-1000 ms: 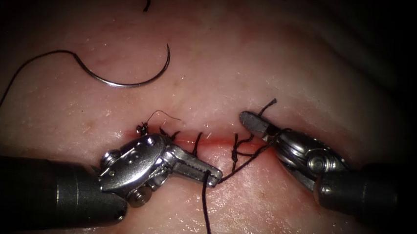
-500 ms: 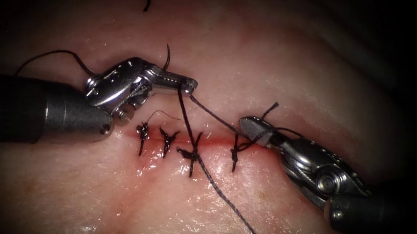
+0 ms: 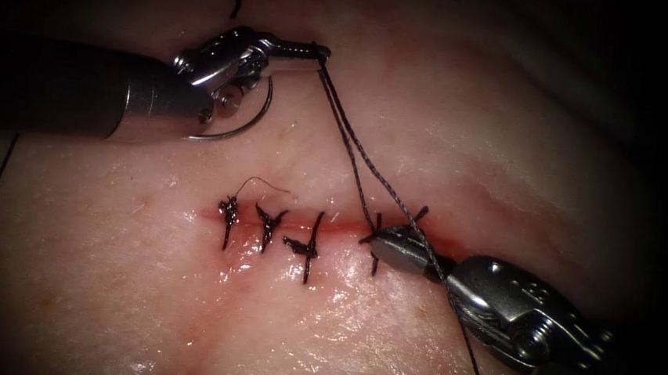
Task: Wound Closure
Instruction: Tension the knot by pulling down with the right and up with the left
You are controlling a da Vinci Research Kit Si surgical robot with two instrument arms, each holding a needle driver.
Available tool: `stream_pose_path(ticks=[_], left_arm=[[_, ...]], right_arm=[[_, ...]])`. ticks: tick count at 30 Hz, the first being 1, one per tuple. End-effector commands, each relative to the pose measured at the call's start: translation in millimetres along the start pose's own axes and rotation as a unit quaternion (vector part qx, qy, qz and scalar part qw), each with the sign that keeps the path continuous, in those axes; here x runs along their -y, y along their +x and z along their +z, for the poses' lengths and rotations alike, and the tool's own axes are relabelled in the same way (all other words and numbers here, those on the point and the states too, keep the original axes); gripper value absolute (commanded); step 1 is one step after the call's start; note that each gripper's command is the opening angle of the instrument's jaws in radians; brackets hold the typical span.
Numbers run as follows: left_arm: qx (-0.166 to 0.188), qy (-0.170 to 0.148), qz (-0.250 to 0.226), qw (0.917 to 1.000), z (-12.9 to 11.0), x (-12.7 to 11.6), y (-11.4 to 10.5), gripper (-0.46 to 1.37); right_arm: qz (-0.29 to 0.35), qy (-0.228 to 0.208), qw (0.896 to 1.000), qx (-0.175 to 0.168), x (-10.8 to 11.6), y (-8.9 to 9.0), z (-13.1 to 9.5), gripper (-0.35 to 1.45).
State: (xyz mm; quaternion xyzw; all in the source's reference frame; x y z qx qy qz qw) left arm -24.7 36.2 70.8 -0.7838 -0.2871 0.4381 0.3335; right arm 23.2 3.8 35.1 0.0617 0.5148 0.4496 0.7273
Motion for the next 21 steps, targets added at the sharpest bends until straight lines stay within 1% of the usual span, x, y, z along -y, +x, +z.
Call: stream_pose_path(ticks=[1, 3, 7, 8, 9, 11, 13, 16, 17, 21], left_arm=[[-0.001, 0.000, -0.002, 1.0000, 0.1, 0.2, 0.0, -0.35], [0.000, 0.004, -0.003, 1.0000, 0.4, 0.6, 0.0, -0.35], [0.014, 0.019, -0.003, 0.9997, 1.2, 1.5, 0.0, -0.35], [0.014, 0.021, -0.003, 0.9997, 1.3, 1.6, 0.0, -0.35], [0.012, 0.027, 0.000, 0.9996, 1.7, 2.1, 0.1, -0.35], [0.010, 0.032, 0.002, 0.9994, 2.1, 2.7, 0.2, -0.35], [0.011, 0.039, 0.002, 0.9992, 2.8, 3.8, 0.4, -0.35], [0.015, 0.050, 0.015, 0.9985, 3.4, 5.2, 0.6, -0.35], [0.018, 0.056, 0.021, 0.9981, 3.7, 6.1, 0.7, -0.35], [0.015, 0.076, 0.038, 0.9963, 4.6, 8.7, 1.2, -0.35]], right_arm=[[-0.011, 0.003, 1.000, 0.001, -0.1, 0.0, -0.1, -0.35], [-0.031, 0.018, 0.999, 0.000, 0.3, -0.1, -0.2, -0.35], [-0.061, 0.048, 0.997, -0.002, 0.8, -0.2, -0.3, -0.35], [-0.067, 0.053, 0.996, -0.002, 0.8, -0.2, -0.4, -0.35], [-0.087, 0.063, 0.994, -0.003, 1.0, -0.3, -0.4, -0.35], [-0.101, 0.069, 0.992, -0.004, 1.0, -0.5, -0.4, -0.35], [-0.135, 0.076, 0.988, -0.005, 1.2, -0.7, -0.4, -0.35], [-0.152, 0.084, 0.985, -0.008, 1.5, -0.8, -0.5, -0.35], [-0.167, 0.088, 0.982, -0.009, 1.6, -0.9, -0.5, -0.35], [-0.183, 0.094, 0.979, -0.010, 1.9, -0.9, -0.6, -0.35]])
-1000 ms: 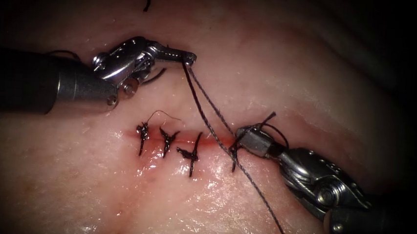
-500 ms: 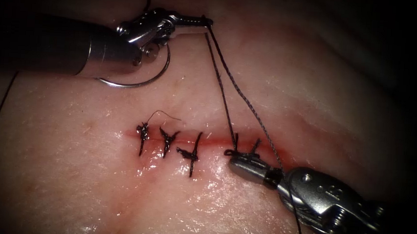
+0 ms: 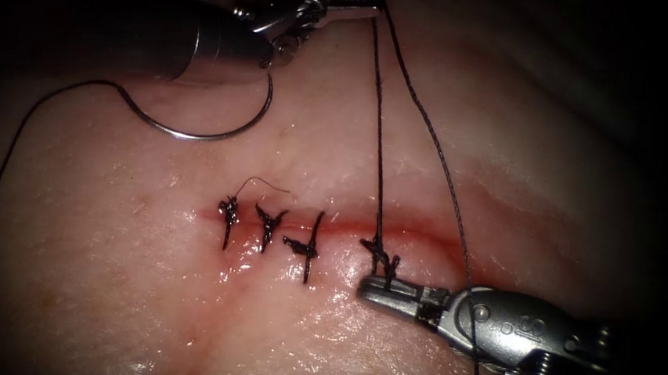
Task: Wound Closure
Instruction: Tension the knot by pulling down with the right and up with the left
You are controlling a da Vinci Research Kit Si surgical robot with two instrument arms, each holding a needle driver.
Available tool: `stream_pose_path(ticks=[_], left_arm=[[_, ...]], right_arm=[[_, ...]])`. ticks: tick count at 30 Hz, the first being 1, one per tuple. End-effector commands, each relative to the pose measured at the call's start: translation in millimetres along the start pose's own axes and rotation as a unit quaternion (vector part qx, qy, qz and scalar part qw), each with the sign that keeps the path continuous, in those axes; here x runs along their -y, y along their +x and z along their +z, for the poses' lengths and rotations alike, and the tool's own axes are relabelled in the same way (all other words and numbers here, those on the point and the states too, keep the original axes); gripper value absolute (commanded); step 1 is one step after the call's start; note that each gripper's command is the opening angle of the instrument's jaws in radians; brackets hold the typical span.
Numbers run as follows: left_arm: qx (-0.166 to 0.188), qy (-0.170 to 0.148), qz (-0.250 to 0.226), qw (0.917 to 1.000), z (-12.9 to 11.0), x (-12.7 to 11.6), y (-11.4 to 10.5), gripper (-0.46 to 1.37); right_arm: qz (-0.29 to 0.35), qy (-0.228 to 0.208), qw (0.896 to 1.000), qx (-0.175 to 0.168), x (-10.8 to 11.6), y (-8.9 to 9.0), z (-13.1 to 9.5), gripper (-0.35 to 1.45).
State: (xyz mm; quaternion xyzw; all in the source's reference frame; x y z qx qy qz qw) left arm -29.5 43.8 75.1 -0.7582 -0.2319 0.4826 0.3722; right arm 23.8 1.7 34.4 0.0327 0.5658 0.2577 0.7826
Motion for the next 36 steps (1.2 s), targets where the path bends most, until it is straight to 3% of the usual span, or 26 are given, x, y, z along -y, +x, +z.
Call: stream_pose_path(ticks=[1, 6, 18, 28, 36], left_arm=[[-0.003, 0.005, 0.009, 0.9999, 0.2, 0.6, 0.0, -0.35], [-0.005, 0.019, 0.019, 0.9996, 0.8, 4.0, 0.2, -0.35], [-0.009, 0.049, 0.042, 0.9979, 1.6, 9.1, 1.2, -0.35], [-0.009, 0.071, 0.057, 0.9958, 1.4, 11.1, 0.6, -0.35], [-0.005, 0.081, 0.067, 0.9945, 1.3, 12.1, 0.6, -0.35]], right_arm=[[-0.004, -0.003, 1.000, 0.000, -0.1, 0.0, 0.0, -0.35], [-0.019, 0.006, 1.000, -0.002, 0.3, -0.3, 0.1, -0.35], [-0.045, 0.043, 0.998, 0.011, 2.8, -1.7, 1.7, -0.35], [-0.056, 0.065, 0.995, 0.054, 4.6, -2.3, 1.6, -0.35], [-0.060, 0.056, 0.995, 0.063, 4.8, -3.2, 0.6, -0.35]])
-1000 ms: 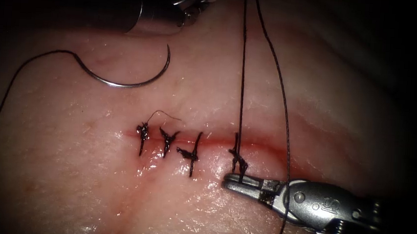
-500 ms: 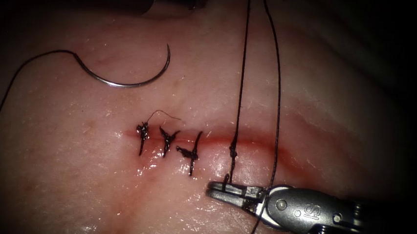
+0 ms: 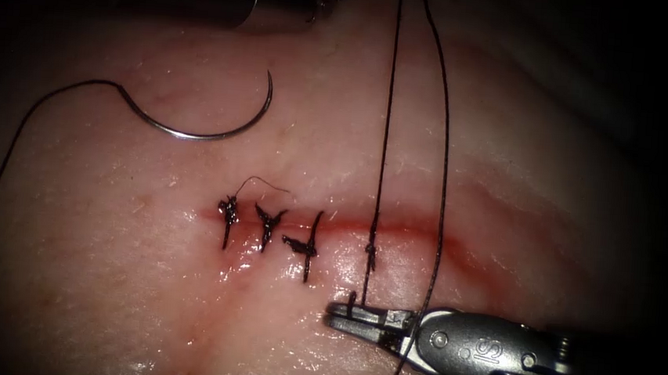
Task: Wound Closure
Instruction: Tension the knot by pulling down with the right and up with the left
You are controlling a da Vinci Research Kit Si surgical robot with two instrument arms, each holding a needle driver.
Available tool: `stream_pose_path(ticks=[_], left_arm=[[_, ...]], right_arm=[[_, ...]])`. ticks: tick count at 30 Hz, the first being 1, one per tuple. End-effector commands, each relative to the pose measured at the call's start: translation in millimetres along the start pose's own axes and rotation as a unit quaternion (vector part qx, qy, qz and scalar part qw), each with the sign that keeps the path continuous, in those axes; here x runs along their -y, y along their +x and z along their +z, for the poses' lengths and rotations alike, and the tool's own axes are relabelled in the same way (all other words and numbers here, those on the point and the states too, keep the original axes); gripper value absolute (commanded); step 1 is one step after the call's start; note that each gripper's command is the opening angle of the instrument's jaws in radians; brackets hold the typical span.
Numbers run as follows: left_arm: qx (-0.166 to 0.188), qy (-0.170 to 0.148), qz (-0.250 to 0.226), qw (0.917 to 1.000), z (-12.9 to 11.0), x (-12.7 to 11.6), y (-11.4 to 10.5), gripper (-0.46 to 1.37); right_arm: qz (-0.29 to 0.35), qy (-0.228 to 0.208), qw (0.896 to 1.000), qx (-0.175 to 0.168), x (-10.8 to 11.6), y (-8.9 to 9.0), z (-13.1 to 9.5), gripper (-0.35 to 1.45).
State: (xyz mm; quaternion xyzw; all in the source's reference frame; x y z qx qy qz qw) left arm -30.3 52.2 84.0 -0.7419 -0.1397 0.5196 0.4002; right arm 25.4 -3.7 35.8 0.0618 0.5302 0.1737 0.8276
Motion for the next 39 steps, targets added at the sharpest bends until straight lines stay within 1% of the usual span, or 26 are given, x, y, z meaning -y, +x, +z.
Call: stream_pose_path(ticks=[1, 9, 14, 21, 28, 30, 35, 37, 38, 39], left_arm=[[0.000, 0.002, 0.001, 1.0000, 0.0, 0.1, -0.1, -0.35], [0.000, 0.008, 0.008, 0.9999, -0.3, 0.3, -0.7, -0.35], [0.000, 0.009, 0.008, 0.9999, -0.3, 0.4, -0.7, -0.35], [0.000, 0.011, 0.009, 0.9999, -0.3, 0.6, -0.6, -0.35], [0.000, 0.012, 0.008, 0.9999, -0.6, 0.3, -0.6, -0.35], [0.001, 0.002, 0.002, 1.0000, -0.8, -0.2, -0.8, -0.35], [0.003, -0.022, -0.012, 0.9997, -1.1, -2.1, -0.7, -0.35], [0.003, -0.030, -0.017, 0.9994, -1.1, -3.0, -0.2, -0.35], [0.004, -0.036, -0.016, 0.9992, -1.2, -3.6, 0.4, -0.35], [0.003, -0.038, -0.018, 0.9991, -1.2, -3.8, 0.6, -0.35]], right_arm=[[-0.001, -0.004, 1.000, 0.000, 0.1, -0.1, -0.1, -0.35], [-0.003, -0.004, 1.000, 0.002, 0.5, -0.4, -0.2, -0.35], [-0.003, -0.004, 1.000, 0.002, 0.6, -0.4, -0.2, -0.35], [-0.004, 0.000, 1.000, 0.005, 1.2, -0.3, -0.2, -0.35], [-0.003, 0.000, 1.000, 0.008, 1.3, -0.1, -0.2, -0.35], [0.000, -0.001, 1.000, 0.003, 1.1, 0.0, -0.1, -0.35], [0.026, -0.031, 0.999, 0.004, 0.7, 0.3, -0.3, -0.35], [0.030, -0.036, 0.999, 0.006, 0.5, 0.6, -0.3, 0.31], [0.035, -0.038, 0.999, 0.006, 0.2, 0.9, -0.3, 0.86], [0.036, -0.039, 0.999, 0.005, 0.0, 1.0, -0.3, 0.98]])
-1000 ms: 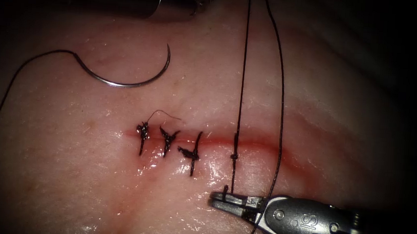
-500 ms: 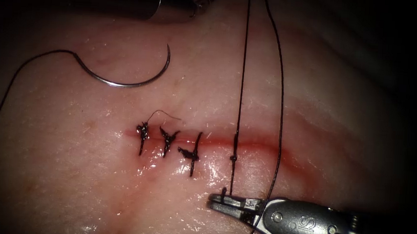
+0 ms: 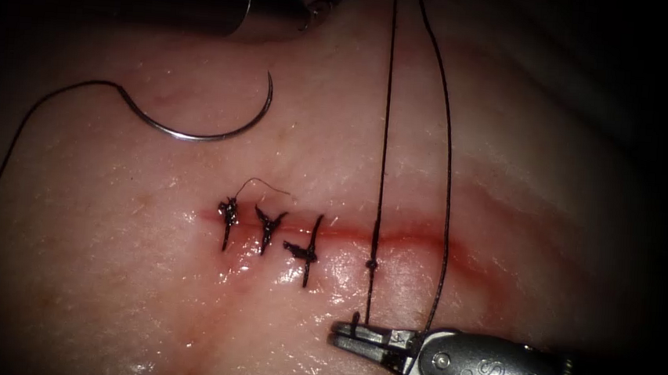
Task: Wound Closure
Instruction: Tension the knot by pulling down with the right and up with the left
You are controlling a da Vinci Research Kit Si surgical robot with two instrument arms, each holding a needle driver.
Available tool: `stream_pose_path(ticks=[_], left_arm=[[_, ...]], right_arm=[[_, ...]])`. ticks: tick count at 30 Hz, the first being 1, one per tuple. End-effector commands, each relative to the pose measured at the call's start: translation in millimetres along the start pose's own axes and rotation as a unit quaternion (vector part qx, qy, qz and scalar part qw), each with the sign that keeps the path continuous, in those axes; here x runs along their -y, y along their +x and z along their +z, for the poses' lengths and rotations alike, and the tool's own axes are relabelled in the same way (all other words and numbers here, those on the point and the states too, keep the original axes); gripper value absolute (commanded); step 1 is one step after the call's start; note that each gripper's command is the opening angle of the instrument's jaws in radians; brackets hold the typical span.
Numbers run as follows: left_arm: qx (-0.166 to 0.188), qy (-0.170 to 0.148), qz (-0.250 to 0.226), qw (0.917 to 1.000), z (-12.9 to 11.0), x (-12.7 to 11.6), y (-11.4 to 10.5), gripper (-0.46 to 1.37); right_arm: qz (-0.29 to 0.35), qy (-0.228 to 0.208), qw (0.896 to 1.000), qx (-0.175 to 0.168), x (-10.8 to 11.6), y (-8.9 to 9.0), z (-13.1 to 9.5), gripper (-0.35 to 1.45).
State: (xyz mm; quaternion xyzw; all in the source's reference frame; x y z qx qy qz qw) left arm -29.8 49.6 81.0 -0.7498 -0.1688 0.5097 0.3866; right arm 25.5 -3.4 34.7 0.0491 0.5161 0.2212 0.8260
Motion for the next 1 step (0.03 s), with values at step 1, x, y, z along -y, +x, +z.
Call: stream_pose_path(ticks=[1], left_arm=[[-0.002, -0.011, -0.003, 0.9999, 0.0, -0.3, 0.2, -0.35]], right_arm=[[0.003, -0.001, 1.000, 0.000, -0.1, 0.1, 0.0, 1.05]])
